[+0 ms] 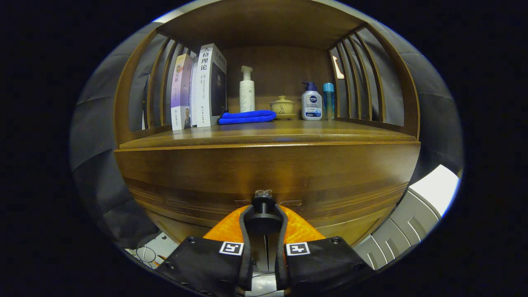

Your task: Pull open the drawer, take out the items inside it, and place them on the countertop above the cabinet.

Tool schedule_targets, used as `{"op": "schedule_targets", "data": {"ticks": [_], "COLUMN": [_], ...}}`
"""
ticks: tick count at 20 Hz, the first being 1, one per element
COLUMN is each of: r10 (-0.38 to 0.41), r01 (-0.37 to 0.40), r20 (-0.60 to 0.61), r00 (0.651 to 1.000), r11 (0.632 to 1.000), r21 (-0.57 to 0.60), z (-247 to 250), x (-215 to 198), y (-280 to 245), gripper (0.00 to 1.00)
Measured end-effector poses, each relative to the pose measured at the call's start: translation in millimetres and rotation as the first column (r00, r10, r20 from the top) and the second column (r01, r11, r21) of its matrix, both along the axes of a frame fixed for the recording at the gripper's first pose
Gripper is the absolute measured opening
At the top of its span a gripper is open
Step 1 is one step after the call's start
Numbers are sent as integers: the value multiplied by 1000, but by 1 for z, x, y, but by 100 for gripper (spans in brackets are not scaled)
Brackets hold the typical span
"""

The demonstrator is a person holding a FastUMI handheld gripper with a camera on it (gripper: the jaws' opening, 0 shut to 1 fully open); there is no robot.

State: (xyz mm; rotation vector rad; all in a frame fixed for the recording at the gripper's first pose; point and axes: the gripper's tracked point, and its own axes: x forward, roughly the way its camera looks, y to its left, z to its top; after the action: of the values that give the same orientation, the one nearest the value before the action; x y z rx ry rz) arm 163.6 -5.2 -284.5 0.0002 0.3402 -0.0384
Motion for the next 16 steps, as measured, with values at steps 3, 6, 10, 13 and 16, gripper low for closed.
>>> {"op": "schedule_targets", "data": {"ticks": [3, 6, 10, 13, 16], "r10": [-5, -1, 8, 15, 25], "r01": [5, 0, -8, -15, -26], "r20": [-3, -6, -4, -11, -10], "r00": [1000, 1000, 1000, 1000, 1000], "r11": [999, 999, 1000, 1000, 999], "r21": [-41, -40, -23, -23, -23], "z": [0, 0, 0, 0, 1], "x": [0, -6, -20, -29, -41], "y": [-1, 0, 0, -1, -1], "gripper": [24, 24, 24, 24, 24]}}
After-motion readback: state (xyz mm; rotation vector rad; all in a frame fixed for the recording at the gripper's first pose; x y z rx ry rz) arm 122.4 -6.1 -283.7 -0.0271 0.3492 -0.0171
